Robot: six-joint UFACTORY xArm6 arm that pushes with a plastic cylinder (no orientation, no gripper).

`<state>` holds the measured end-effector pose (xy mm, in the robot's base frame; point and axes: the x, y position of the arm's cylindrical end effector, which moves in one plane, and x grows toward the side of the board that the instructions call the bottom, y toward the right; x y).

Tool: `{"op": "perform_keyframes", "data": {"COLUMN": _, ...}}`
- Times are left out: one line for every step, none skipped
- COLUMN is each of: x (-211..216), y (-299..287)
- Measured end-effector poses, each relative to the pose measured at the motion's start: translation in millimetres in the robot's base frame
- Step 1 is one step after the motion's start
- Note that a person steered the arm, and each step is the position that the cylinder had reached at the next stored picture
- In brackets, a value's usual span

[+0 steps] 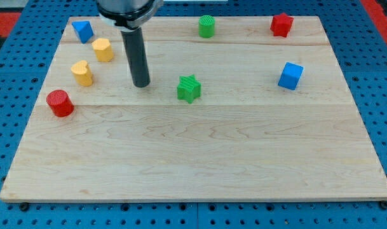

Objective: Slide the red circle to the bottom side of the blue cube

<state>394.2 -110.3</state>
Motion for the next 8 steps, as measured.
{"op": "perform_keyframes", "data": {"x": 4.0, "y": -62.2}}
{"op": "perform_keyframes", "data": {"x": 4.0, "y": -118.1}}
{"op": "perform_keyframes", "data": {"x": 22.6, "y": -135.3}}
{"op": "perform_keyframes", "data": {"x": 43.5, "y": -139.6}}
{"op": "perform_keyframes", "data": {"x": 58.5, "y": -127.6}}
{"op": "perform_keyframes", "data": {"x": 69.2, "y": -179.4}}
{"op": "perform_keyframes", "data": {"x": 85.1, "y": -188.5}}
{"op": "perform_keyframes", "data": {"x": 94.0, "y": -159.3}}
